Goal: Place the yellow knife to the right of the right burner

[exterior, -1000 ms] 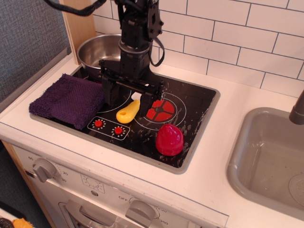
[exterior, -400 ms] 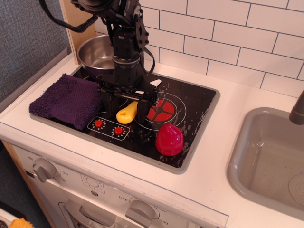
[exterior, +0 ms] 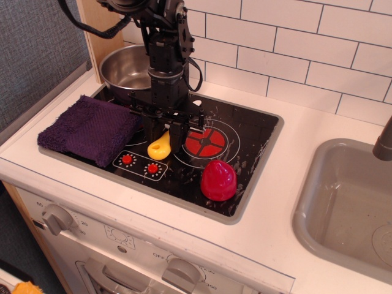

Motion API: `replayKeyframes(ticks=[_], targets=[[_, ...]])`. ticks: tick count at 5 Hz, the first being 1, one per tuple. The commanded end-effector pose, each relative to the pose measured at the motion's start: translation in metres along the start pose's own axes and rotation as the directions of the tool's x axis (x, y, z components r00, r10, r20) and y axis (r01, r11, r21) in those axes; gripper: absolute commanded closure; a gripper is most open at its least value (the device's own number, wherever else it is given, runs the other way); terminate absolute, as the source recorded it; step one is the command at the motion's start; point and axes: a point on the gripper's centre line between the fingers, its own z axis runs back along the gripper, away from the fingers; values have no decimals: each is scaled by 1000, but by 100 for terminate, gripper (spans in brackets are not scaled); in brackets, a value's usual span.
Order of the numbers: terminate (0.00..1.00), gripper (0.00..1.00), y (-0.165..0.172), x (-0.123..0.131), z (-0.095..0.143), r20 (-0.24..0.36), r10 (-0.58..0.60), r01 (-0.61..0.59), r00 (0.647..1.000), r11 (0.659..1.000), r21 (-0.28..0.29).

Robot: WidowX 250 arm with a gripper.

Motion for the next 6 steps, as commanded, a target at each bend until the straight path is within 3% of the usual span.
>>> replayKeyframes(ticks=[1,2,3,5,6], targets=[[0,100,-21,9,40,52,-47,46,998,999,15],[0,100,-46,34,64,136,-89,93,987,995,-20],[0,100,-73,50,60,130,-136,142,982,989,-33],[0,100,-109,61,34,50,-156,157,986,987,-17],[0,100,-112,59,25,14,-104,105,994,994,-13]])
